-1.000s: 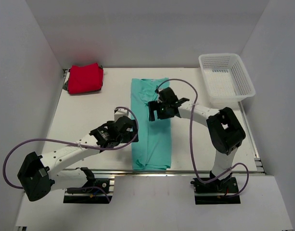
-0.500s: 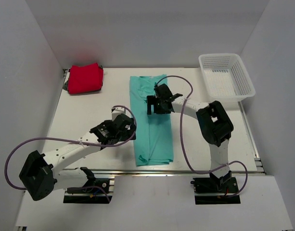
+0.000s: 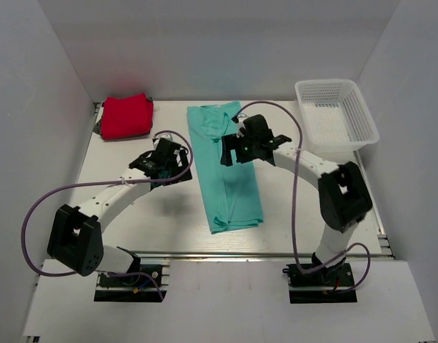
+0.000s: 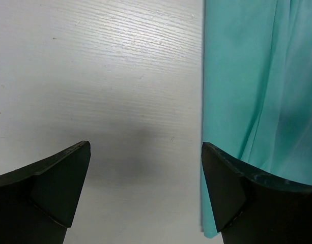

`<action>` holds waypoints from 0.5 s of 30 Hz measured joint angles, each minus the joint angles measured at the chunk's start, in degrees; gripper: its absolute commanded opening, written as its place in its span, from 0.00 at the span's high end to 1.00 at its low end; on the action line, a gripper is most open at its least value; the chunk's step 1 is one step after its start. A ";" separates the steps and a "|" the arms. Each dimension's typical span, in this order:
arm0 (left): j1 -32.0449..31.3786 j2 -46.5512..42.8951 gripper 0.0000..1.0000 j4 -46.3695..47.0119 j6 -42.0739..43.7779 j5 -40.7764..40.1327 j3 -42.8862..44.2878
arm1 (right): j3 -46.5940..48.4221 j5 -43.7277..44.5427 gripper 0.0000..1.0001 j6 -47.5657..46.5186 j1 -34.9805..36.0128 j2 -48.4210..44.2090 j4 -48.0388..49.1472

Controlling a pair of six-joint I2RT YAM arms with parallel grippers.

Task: Fold and stack the t-shirts
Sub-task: Grab the bottom of the folded rectangular tshirt with both arms

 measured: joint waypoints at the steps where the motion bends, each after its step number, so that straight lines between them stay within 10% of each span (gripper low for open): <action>1: 0.94 0.09 0.00 -0.02 0.24 1.03 0.00 | -1.27 -2.21 0.10 -0.66 0.35 -2.67 -0.22; 15: 4.09 -5.73 0.00 -1.42 0.79 7.76 -12.50 | -9.46 -19.93 0.10 -4.72 18.56 -5.31 -2.29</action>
